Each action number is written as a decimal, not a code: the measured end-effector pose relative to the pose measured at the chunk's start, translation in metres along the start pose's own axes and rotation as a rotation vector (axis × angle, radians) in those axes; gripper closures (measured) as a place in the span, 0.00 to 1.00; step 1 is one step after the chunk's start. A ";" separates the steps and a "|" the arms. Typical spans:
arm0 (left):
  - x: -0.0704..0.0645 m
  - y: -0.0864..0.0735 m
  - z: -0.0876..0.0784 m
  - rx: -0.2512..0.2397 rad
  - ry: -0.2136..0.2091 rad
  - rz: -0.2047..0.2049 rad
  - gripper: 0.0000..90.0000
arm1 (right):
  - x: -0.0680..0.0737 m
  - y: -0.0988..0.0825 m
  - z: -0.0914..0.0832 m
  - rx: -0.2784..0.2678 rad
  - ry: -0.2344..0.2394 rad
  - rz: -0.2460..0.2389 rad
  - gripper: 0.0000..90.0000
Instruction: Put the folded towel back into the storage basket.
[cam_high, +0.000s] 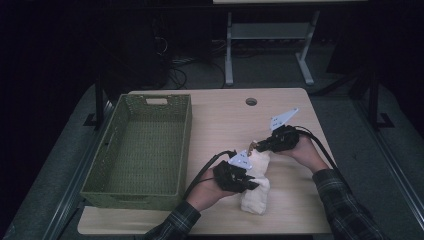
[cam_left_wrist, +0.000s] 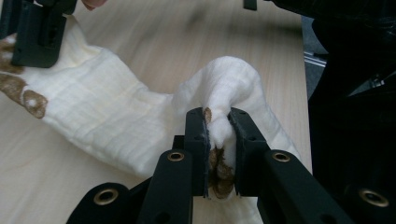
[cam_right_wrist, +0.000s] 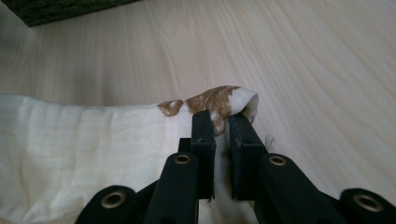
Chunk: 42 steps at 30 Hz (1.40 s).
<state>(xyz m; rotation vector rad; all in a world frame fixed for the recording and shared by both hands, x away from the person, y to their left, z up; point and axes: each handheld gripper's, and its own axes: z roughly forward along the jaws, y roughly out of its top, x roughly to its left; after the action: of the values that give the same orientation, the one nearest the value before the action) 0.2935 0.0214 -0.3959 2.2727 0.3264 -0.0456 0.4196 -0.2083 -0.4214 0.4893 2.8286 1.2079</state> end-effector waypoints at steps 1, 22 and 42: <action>0.001 0.001 -0.003 -0.002 0.005 0.003 0.87 | 0.000 0.004 -0.001 0.004 -0.002 0.001 0.91; 0.022 0.018 -0.088 -0.056 0.061 -0.006 0.87 | -0.003 0.088 -0.010 -0.072 0.008 -0.064 0.91; 0.052 -0.013 -0.178 -0.125 0.098 -0.017 0.87 | 0.002 0.178 0.022 -0.117 0.012 -0.121 0.91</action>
<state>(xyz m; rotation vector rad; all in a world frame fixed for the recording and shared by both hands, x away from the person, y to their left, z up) 0.3268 0.1738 -0.2948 2.1522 0.3892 0.0755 0.4698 -0.0769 -0.3107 0.3017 2.7318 1.3460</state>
